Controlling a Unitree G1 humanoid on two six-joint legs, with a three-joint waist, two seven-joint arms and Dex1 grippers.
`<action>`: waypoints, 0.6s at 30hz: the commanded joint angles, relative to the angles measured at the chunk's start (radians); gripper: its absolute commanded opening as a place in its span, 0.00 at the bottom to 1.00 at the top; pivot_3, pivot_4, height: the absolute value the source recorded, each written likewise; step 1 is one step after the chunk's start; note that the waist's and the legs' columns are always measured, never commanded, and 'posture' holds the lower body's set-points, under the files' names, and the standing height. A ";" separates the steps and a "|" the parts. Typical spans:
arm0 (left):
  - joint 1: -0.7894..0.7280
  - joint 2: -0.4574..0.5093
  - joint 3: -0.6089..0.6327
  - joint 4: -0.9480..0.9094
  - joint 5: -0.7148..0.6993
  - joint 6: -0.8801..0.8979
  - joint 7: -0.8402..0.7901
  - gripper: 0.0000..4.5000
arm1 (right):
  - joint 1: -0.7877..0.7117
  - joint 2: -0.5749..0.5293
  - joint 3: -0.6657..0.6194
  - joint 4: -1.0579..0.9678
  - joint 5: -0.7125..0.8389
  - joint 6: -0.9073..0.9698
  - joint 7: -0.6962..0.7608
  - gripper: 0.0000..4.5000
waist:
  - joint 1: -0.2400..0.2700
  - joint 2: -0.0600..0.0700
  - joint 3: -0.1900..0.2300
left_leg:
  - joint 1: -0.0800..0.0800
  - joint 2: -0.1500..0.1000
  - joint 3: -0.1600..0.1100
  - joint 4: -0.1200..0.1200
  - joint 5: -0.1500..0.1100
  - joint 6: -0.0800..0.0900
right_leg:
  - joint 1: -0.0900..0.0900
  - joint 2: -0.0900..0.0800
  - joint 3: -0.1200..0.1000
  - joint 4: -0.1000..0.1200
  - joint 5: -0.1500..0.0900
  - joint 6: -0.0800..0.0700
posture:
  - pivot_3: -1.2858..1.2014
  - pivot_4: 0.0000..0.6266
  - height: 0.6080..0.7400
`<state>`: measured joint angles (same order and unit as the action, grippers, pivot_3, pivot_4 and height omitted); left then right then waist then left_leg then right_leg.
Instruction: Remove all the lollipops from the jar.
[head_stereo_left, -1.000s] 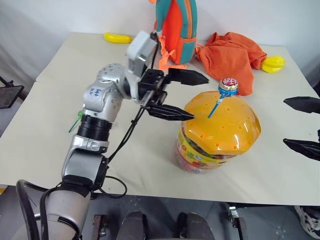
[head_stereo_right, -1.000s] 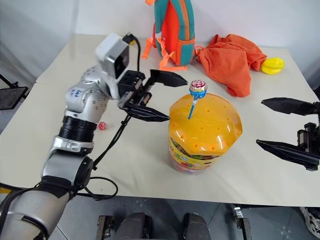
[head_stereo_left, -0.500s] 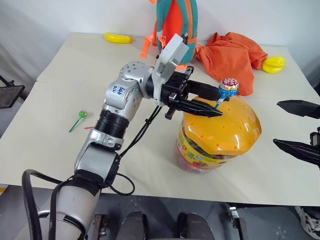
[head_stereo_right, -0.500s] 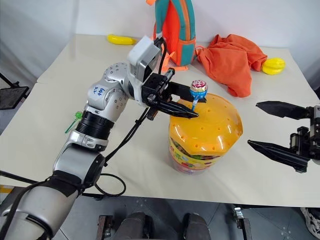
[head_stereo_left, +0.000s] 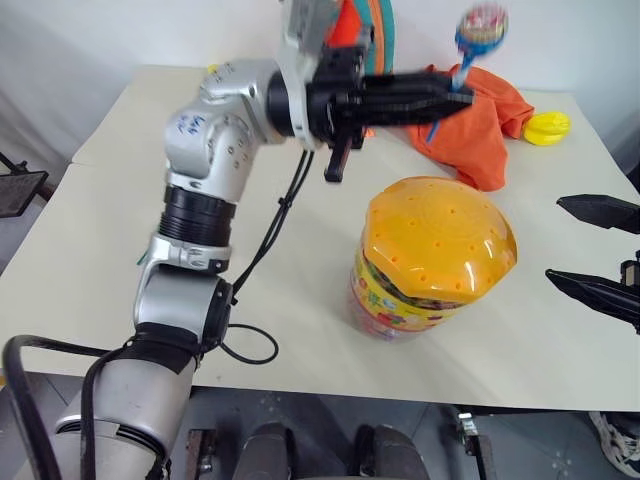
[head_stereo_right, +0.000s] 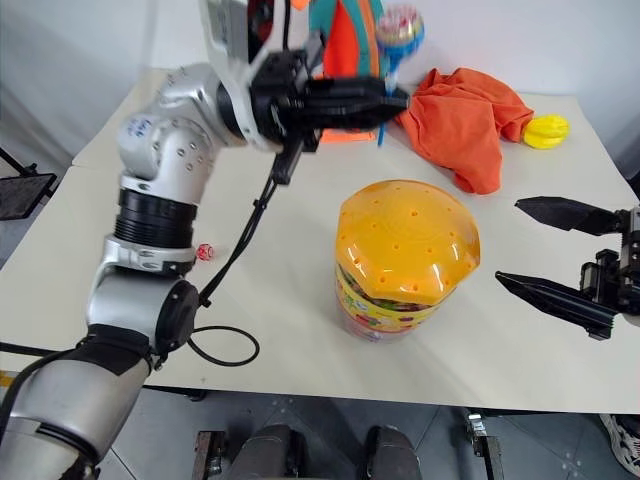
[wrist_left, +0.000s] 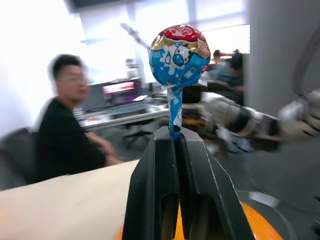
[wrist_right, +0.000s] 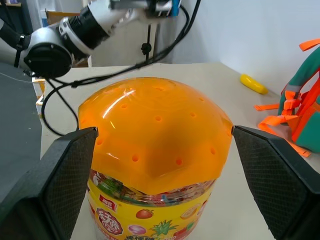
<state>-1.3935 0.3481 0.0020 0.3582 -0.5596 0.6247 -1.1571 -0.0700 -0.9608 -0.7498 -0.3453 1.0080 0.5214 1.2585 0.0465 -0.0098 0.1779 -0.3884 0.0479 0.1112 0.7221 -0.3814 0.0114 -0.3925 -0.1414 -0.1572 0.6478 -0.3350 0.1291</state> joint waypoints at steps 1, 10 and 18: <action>-0.006 0.109 -0.053 -0.043 0.087 0.196 0.111 0.01 | -0.007 -0.020 -0.025 0.004 0.018 -0.006 0.021 1.00 | -0.002 0.001 -0.001 | 0.001 0.000 0.000 -0.001 0.000 0.000 | 0.000 0.000 0.000 0.000 0.000 0.000 | 0.52 0.24 1.00; 0.149 0.398 -0.296 -0.277 0.196 0.640 0.194 0.01 | -0.006 -0.040 -0.029 0.051 0.001 -0.016 0.103 1.00 | 0.002 0.001 0.000 | 0.001 0.000 0.000 -0.002 0.000 0.000 | 0.000 0.000 0.000 0.000 0.000 0.000 | 0.52 0.24 1.00; 0.353 0.539 -0.416 -0.485 0.143 0.878 0.226 0.01 | -0.053 -0.040 0.046 0.084 -0.043 -0.031 0.108 1.00 | 0.001 0.001 0.000 | 0.001 0.000 0.000 -0.002 0.000 0.000 | 0.000 0.000 0.002 0.000 0.000 0.000 | 0.52 0.24 1.00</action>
<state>-1.0169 0.8731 -0.4306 -0.0747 -0.3988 1.4731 -0.9373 -0.1050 -0.9822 -0.7024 -0.2572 0.9636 0.5077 1.3606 0.0474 -0.0088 0.1775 -0.3877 0.0478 0.1115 0.7203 -0.3814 0.0113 -0.3932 -0.1411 -0.1558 0.6477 -0.3351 0.1290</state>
